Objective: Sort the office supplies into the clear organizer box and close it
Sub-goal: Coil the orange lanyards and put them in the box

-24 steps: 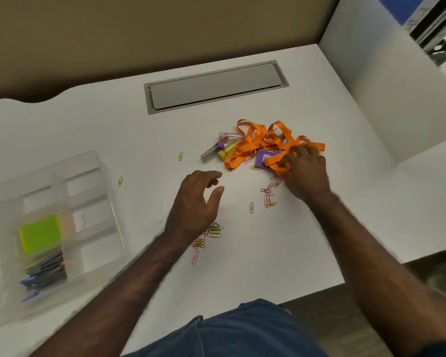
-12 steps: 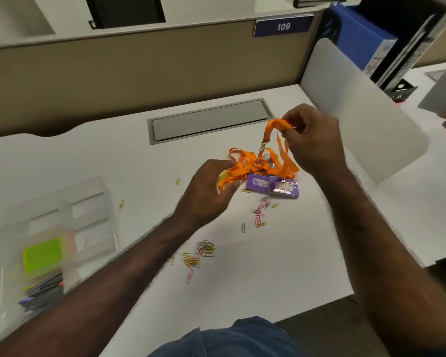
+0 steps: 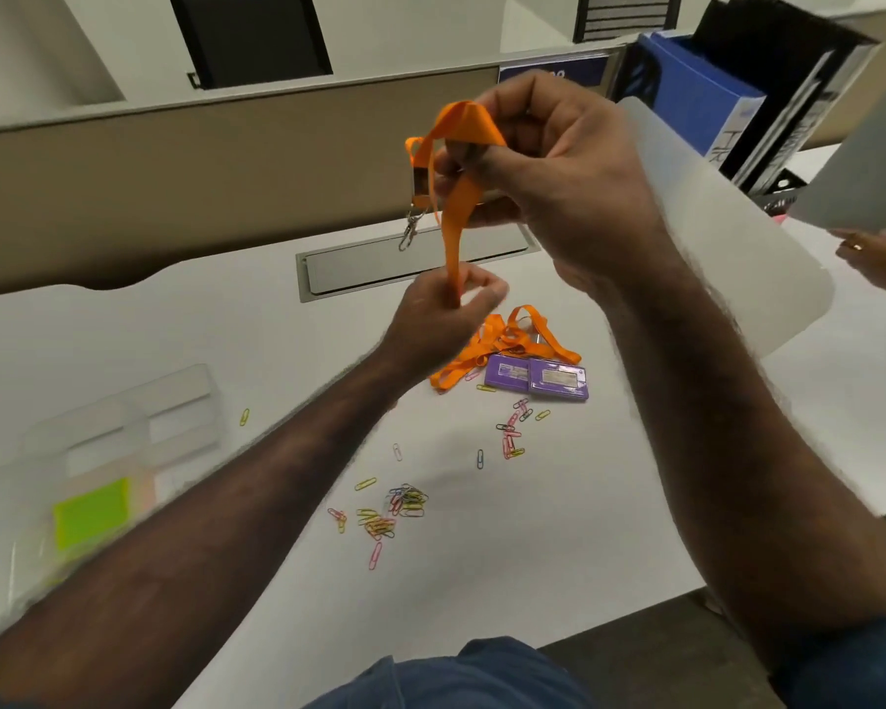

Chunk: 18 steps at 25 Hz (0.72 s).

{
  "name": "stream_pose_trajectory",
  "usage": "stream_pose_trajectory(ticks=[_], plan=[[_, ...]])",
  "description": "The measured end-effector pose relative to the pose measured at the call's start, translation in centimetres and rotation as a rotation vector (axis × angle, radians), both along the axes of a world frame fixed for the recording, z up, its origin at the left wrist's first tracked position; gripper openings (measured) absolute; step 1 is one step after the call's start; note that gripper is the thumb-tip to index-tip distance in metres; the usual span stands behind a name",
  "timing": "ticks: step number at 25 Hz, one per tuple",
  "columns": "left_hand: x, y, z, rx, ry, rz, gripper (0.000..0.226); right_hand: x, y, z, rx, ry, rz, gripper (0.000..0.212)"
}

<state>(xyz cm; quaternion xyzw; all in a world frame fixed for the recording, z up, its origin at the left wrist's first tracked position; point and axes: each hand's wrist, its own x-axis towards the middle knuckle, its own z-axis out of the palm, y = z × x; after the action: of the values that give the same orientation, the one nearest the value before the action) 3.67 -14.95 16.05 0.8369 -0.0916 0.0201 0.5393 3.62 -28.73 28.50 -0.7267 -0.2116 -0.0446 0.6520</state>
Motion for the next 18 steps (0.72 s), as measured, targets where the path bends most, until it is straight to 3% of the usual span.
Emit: stream_pose_trajectory(ticks=[4,9,11,14,16,18], plan=[[-0.7,3.7,-2.0,-0.255,0.261,0.067,0.029,2.0,-0.4,-2.9,-0.021,0.058,-0.053,0.017],[-2.9,7.7,-4.4,-0.522,0.4,0.151,0.032,5.0,-1.2,-12.7,-0.53,0.247,0.014,0.017],[-3.7,8.6,-4.9,-0.524,0.374,0.172,0.037,5.8,-1.5,-16.7,-0.63,0.365,0.12,0.02],[-4.7,9.3,-4.9,-0.464,0.335,0.202,0.037,7.0,-1.8,-21.6,-0.561,0.512,0.185,0.021],[-5.1,9.7,-4.8,-0.439,0.328,0.214,0.029,8.2,-1.8,-24.2,-0.663,0.453,0.034,0.025],[-5.5,10.3,-4.5,-0.429,0.331,0.252,0.024,9.3,-1.7,-26.6,-0.928,0.292,-0.106,0.04]])
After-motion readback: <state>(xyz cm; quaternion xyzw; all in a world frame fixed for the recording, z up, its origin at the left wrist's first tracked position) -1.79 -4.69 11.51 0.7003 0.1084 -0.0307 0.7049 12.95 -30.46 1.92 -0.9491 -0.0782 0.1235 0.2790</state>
